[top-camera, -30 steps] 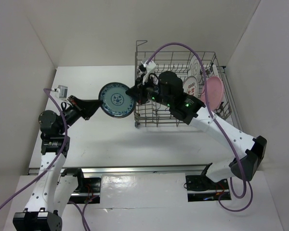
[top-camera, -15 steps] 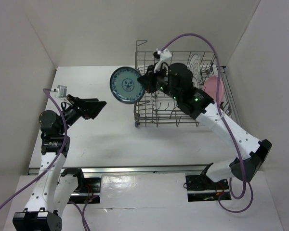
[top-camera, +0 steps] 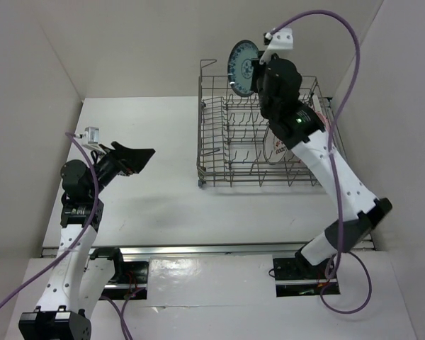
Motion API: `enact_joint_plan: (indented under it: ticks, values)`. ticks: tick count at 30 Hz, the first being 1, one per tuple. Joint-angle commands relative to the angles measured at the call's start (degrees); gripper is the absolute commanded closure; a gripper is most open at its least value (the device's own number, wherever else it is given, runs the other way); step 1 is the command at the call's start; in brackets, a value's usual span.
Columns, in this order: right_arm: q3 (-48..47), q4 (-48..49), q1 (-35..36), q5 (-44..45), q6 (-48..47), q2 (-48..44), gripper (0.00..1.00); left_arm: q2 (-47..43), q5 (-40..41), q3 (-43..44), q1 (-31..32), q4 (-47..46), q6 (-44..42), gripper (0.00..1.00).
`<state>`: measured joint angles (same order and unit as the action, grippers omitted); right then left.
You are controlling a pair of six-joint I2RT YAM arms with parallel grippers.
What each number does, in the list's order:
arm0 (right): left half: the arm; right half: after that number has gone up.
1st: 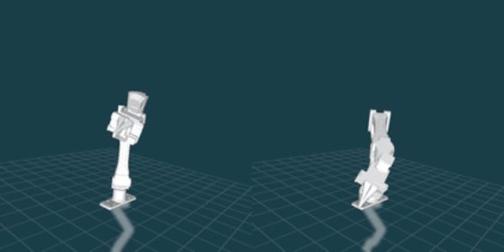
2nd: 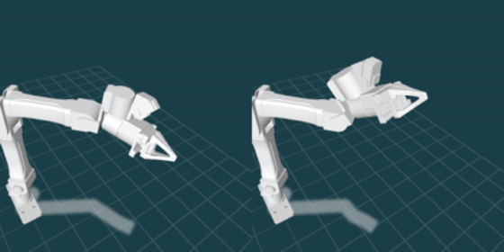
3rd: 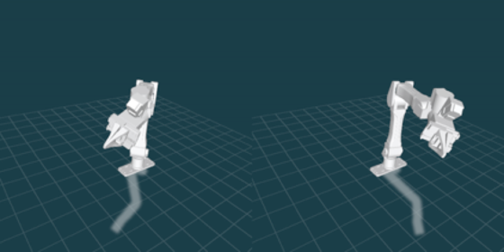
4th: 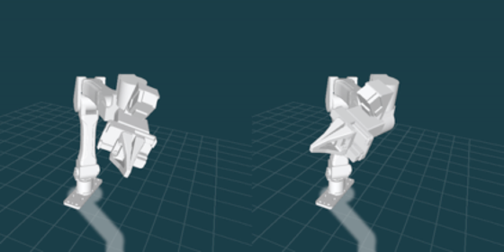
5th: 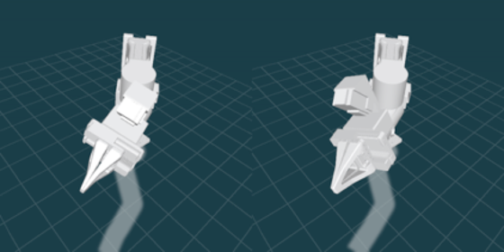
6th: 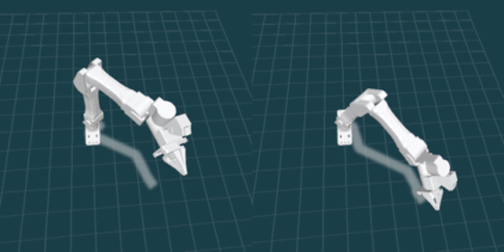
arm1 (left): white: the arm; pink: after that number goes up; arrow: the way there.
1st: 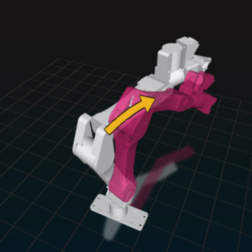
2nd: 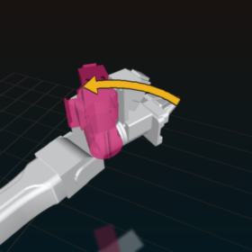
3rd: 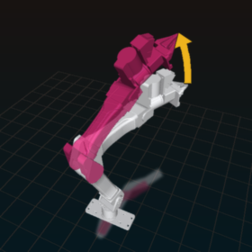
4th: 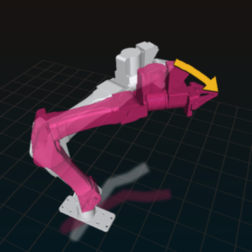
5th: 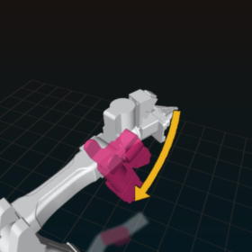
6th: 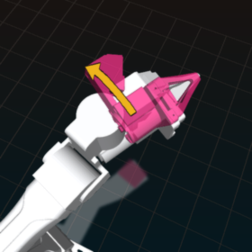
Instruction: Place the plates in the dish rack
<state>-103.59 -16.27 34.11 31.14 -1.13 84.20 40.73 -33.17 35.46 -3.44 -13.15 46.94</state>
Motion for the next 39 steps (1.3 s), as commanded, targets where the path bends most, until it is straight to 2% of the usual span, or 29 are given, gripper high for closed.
enact_joint_plan:
  ticks: [1, 5, 8, 13, 21, 26, 39]
  values:
    - [-3.6, 1.5, -1.9, 12.4, -6.1, 7.1, 1.00, 0.1, 2.2, 2.1, 0.0, 1.6, -1.6, 0.00]
    - [-11.4, -0.2, -4.6, 18.3, -7.8, 18.8, 1.00, 1.3, 3.3, 3.3, -1.0, 3.6, -2.1, 0.00]
    - [-17.1, -0.2, -5.8, 19.7, -9.2, 25.1, 1.00, 1.8, 2.1, 3.8, -1.6, 3.7, -2.1, 0.00]
    - [-23.5, -1.0, -8.7, 19.6, -9.7, 31.2, 1.00, 1.8, -0.4, 2.7, -3.8, 2.3, -1.0, 0.00]
    - [-19.3, 1.1, -11.8, 18.4, -10.3, 32.7, 1.00, 2.3, -1.5, 2.2, -4.9, 1.7, 0.2, 0.00]
    - [-14.8, 2.6, -13.5, 13.5, -9.2, 32.7, 1.00, 2.3, -2.0, 2.2, -4.9, 1.7, 0.2, 0.00]
    - [-15.4, 2.1, -13.5, 11.8, -8.7, 35.1, 1.00, 2.3, -2.5, 1.6, -4.9, 1.2, 0.7, 0.00]
